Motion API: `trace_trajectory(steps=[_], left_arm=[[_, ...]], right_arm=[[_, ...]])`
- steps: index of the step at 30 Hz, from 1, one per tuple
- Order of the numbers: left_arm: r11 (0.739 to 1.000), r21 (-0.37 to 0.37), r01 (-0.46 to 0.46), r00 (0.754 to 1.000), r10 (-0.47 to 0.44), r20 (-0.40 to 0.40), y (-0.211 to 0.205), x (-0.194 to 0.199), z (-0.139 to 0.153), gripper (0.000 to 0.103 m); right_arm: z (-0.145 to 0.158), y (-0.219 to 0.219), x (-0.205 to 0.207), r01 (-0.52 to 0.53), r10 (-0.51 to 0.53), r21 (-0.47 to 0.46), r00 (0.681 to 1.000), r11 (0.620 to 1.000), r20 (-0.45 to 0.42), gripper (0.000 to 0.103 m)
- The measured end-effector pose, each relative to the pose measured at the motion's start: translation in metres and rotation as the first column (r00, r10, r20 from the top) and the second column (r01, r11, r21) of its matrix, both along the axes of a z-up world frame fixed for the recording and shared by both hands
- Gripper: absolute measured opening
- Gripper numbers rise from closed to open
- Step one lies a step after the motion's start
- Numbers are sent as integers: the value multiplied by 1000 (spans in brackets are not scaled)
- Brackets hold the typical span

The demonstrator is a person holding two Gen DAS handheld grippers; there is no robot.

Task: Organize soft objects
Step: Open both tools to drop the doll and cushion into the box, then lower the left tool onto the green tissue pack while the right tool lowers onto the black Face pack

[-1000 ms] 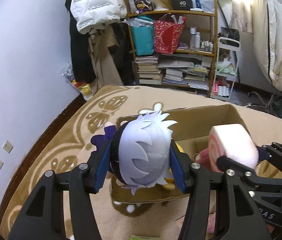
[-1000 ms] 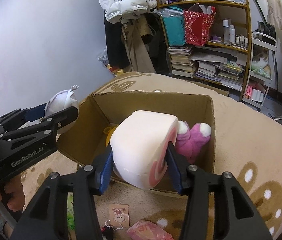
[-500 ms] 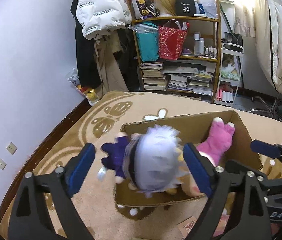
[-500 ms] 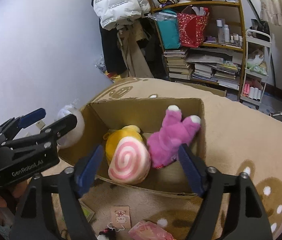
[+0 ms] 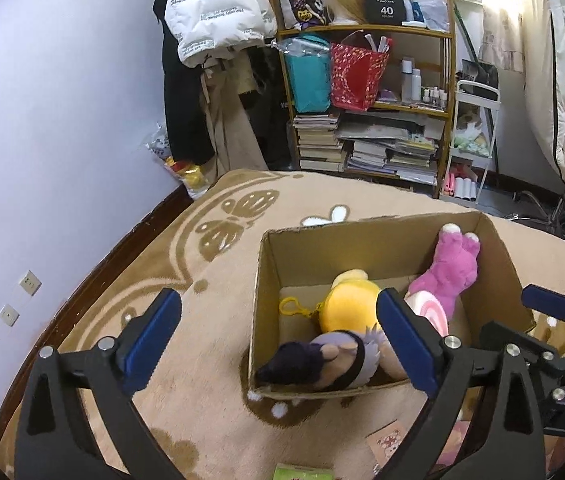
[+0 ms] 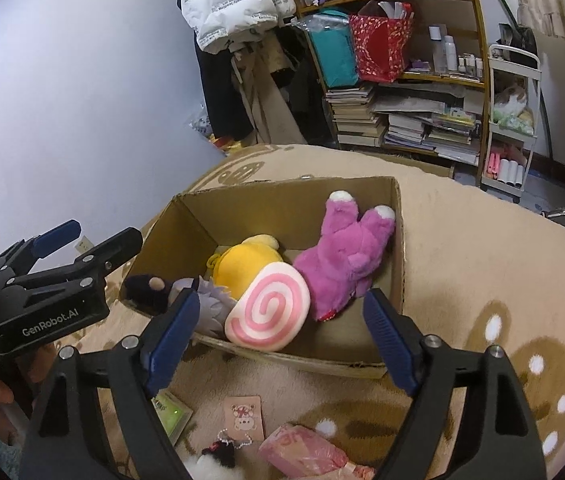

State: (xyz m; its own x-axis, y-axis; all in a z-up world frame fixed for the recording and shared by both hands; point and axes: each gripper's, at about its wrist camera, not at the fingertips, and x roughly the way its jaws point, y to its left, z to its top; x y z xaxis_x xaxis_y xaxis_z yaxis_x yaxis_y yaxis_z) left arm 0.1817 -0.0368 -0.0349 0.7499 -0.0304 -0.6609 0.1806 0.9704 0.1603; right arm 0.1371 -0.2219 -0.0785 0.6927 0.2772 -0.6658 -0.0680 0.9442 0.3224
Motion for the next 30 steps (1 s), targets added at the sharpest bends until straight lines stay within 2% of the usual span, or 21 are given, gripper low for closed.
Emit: trace_trajectory(steps=[3, 11, 18, 27, 30], left_arm=[[1000, -8, -22, 1000, 22, -21, 6, -1, 0, 99], [999, 1, -48, 998, 48, -39, 19, -15, 1, 102], [998, -50, -46, 992, 40, -116, 29, -30, -2, 102], [997, -40, -65, 969, 53, -240, 30, -40, -23, 102], [997, -26, -79, 957, 68, -283, 31, -41, -33, 102]], right_arm=[[3, 2, -4, -1, 1, -4, 1000, 1000, -1, 90], [9, -2, -20, 33, -33, 1, 999, 999, -3, 103], [6, -5, -39, 57, -57, -11, 997, 998, -44, 103], [-8, 0, -64, 54, -57, -34, 993, 998, -105, 103], [-16, 2, -69, 59, -65, -44, 986, 997, -157, 103]])
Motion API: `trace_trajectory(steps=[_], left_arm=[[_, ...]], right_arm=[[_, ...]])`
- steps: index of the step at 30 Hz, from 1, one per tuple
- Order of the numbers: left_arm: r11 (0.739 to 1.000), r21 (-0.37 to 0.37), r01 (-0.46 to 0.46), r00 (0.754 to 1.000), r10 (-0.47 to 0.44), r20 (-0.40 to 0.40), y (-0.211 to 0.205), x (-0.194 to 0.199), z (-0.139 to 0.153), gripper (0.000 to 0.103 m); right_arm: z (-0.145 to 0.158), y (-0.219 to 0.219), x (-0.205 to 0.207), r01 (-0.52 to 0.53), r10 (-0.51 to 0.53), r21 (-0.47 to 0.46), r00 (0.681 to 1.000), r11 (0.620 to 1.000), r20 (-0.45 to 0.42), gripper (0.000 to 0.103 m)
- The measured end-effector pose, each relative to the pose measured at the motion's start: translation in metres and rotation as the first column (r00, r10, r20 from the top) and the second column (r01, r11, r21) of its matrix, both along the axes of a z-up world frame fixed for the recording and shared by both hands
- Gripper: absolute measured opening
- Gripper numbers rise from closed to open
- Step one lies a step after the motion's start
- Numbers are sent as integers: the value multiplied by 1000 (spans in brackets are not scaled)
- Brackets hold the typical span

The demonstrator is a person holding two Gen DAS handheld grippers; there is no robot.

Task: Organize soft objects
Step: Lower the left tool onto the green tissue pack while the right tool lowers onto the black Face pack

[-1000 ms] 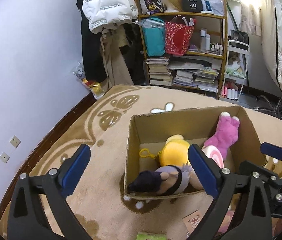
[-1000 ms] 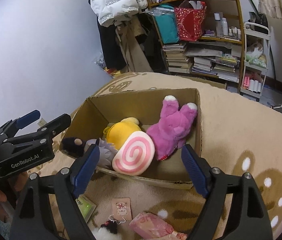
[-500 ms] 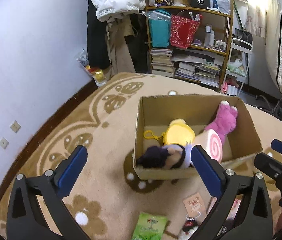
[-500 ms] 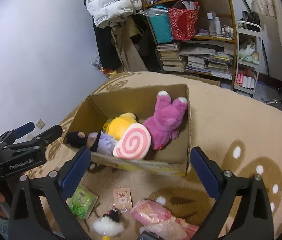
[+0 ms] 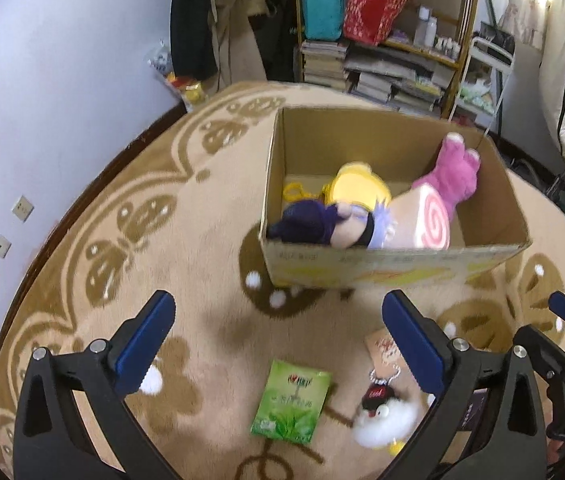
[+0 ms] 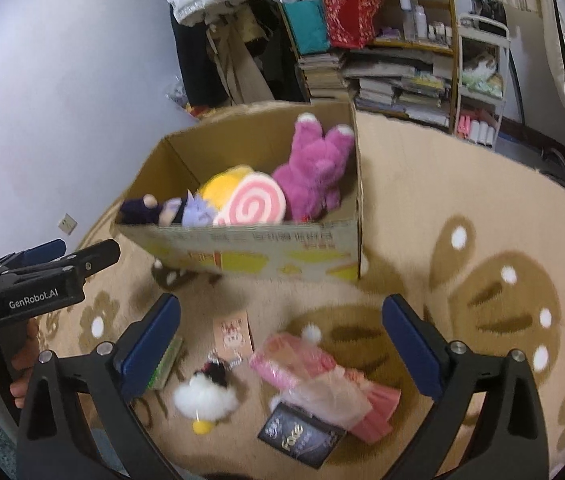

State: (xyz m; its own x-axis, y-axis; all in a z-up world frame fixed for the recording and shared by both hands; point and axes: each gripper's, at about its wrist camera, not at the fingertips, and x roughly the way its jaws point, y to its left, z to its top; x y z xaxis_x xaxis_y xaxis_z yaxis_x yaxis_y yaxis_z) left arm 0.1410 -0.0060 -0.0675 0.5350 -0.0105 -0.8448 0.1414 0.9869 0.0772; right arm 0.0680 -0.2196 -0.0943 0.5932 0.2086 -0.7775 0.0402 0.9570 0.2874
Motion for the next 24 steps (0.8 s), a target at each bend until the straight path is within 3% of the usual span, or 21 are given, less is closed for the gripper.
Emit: trace_trajectory(steps=[5, 8, 15, 17, 24], left_arm=[[1000, 5, -1, 999, 1, -37, -1, -3, -10, 102], [1000, -7, -13, 997, 13, -70, -1, -5, -18, 102], [999, 35, 13, 989, -7, -150, -10, -10, -38, 102], [1000, 30, 0, 981, 6, -194, -9, -9, -47, 102], [999, 46, -6, 967, 17, -256, -13, -9, -68, 102]], right_arm=[[-13, -1, -4, 11, -11, -3, 996, 1000, -83, 103], [-20, -1, -7, 16, -15, 2, 992, 1000, -123, 94], [-38, 1, -18, 24, -16, 33, 976, 999, -216, 93], [-43, -1, -20, 38, -26, 47, 974, 998, -225, 84], [-60, -2, -23, 52, -30, 65, 955, 997, -294, 80]])
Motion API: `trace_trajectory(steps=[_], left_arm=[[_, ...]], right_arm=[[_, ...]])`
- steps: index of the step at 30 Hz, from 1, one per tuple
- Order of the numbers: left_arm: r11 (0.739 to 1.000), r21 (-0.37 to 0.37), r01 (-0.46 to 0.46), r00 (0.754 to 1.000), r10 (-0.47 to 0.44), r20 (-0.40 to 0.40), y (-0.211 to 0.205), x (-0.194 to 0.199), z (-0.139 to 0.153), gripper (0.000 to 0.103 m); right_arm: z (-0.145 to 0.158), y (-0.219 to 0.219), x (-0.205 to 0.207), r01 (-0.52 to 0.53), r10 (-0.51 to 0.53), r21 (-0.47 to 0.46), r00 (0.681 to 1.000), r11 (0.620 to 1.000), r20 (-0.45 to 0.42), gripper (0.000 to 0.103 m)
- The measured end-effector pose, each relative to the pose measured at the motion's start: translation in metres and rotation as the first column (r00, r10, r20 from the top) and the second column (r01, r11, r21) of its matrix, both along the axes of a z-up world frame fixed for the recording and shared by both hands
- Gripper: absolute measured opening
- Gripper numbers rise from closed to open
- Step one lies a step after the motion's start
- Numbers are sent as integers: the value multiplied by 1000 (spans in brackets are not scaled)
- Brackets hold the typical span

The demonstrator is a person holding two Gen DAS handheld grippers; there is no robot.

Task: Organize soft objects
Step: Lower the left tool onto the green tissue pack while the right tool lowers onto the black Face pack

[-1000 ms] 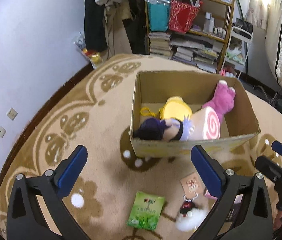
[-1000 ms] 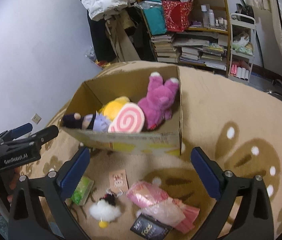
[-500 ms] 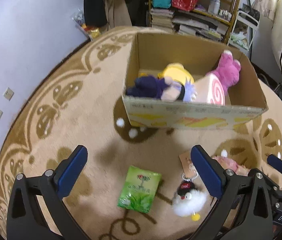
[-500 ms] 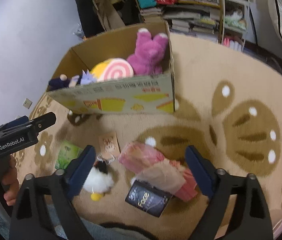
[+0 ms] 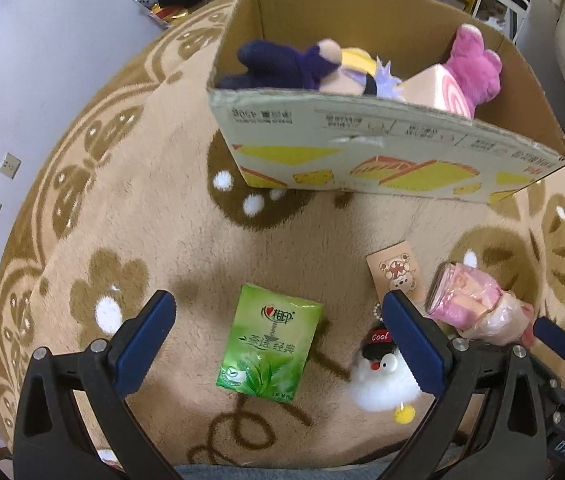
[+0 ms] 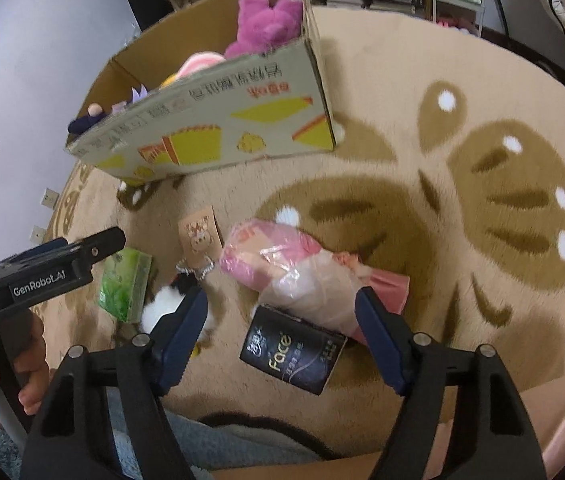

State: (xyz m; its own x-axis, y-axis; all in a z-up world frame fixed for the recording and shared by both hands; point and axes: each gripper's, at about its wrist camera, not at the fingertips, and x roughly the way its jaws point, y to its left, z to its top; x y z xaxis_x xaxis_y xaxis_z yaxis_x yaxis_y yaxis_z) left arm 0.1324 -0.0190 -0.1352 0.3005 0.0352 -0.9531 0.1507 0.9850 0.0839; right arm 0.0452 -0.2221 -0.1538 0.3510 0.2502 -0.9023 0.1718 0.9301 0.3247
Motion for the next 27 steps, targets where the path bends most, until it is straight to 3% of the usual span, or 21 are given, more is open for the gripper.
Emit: trace_trajectory(steps=[4, 8, 11, 15, 25, 27], left_arm=[[1000, 7, -16, 999, 16, -52, -1, 3, -15, 102], [1000, 18, -17, 996, 18, -92, -2, 4, -27, 102], [1000, 23, -12, 993, 15, -115, -3, 4, -32, 101], [999, 43, -4, 986, 11, -166, -3, 5, -45, 86], [997, 72, -27, 974, 42, -222, -2, 9, -72, 77], [997, 70, -20, 976, 34, -216, -4, 7, -73, 65]], right_arm=[[-13, 6, -2, -25, 26, 7, 997, 1000, -72, 79], [-30, 9, -4, -28, 31, 24, 992, 999, -125, 69], [-37, 10, -3, -26, 29, 20, 989, 999, -144, 69], [-42, 11, 2, -14, 17, 19, 985, 1000, -174, 69], [-63, 16, 14, 11, -9, 11, 977, 1000, -214, 70], [-62, 19, 15, 3, -3, -3, 978, 1000, -209, 64]])
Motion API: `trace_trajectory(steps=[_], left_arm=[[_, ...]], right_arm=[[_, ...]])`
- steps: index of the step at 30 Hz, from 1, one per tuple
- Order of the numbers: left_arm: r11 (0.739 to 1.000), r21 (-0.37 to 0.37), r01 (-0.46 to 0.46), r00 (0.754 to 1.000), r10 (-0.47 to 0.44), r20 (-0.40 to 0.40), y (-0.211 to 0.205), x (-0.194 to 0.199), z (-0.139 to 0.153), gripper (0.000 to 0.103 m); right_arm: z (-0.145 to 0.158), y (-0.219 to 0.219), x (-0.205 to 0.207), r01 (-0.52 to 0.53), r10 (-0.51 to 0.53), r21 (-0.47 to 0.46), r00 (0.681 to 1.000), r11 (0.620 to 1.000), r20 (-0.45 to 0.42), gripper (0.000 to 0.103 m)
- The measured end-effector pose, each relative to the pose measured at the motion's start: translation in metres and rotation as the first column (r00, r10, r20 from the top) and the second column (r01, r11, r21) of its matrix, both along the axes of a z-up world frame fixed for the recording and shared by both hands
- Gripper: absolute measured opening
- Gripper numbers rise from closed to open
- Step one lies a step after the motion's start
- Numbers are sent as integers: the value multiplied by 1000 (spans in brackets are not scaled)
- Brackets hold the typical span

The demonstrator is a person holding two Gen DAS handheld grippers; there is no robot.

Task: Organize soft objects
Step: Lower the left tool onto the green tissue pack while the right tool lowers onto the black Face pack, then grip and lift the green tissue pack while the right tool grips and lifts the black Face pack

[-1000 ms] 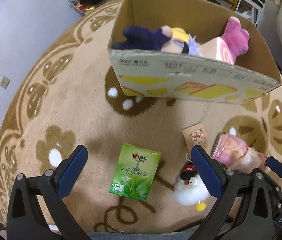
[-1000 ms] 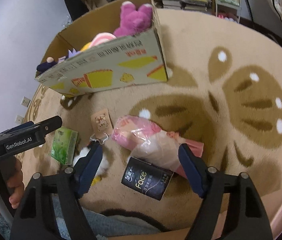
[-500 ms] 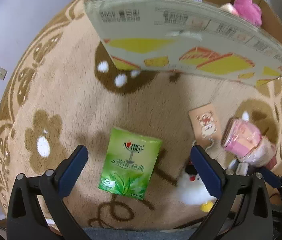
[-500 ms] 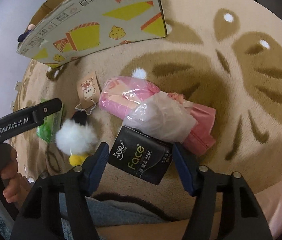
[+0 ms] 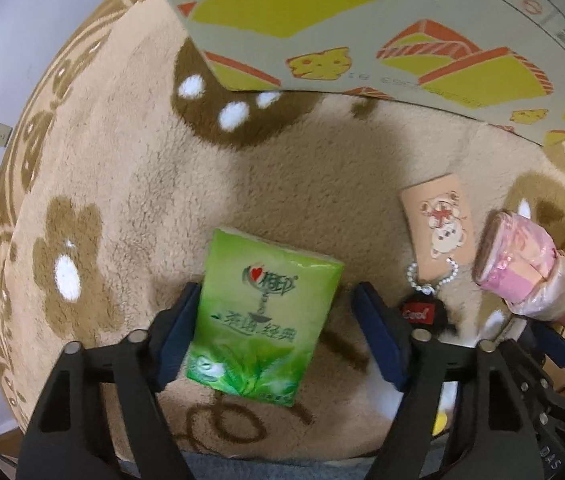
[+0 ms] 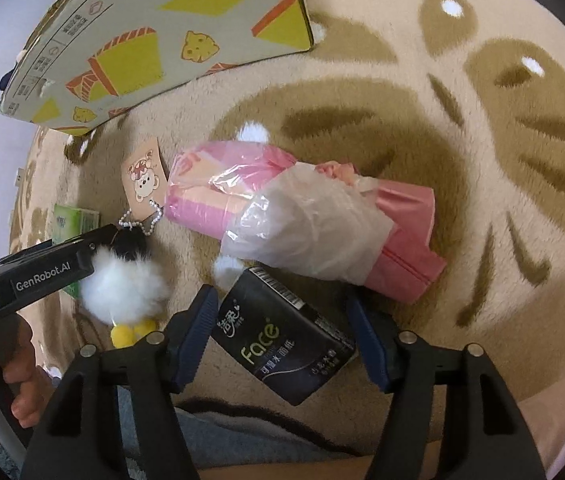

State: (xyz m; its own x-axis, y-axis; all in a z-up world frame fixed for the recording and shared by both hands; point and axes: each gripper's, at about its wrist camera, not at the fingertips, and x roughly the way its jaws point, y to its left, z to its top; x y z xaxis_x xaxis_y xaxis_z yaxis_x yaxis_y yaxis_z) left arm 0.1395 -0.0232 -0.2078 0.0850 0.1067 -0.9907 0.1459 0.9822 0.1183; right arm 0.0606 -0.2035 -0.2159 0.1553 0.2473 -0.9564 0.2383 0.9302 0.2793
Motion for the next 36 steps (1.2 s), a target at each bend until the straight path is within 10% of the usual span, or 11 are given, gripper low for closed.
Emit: trace_trajectory(steps=[22, 36], left_arm=[[999, -13, 51, 998, -51, 42, -14, -14, 13, 56], [998, -7, 57, 990, -56, 131, -11, -18, 50, 56]], right_arm=[[19, -1, -17, -7, 10, -46, 998, 999, 66, 28], [71, -21, -27, 35, -19, -51, 959, 998, 282, 23]])
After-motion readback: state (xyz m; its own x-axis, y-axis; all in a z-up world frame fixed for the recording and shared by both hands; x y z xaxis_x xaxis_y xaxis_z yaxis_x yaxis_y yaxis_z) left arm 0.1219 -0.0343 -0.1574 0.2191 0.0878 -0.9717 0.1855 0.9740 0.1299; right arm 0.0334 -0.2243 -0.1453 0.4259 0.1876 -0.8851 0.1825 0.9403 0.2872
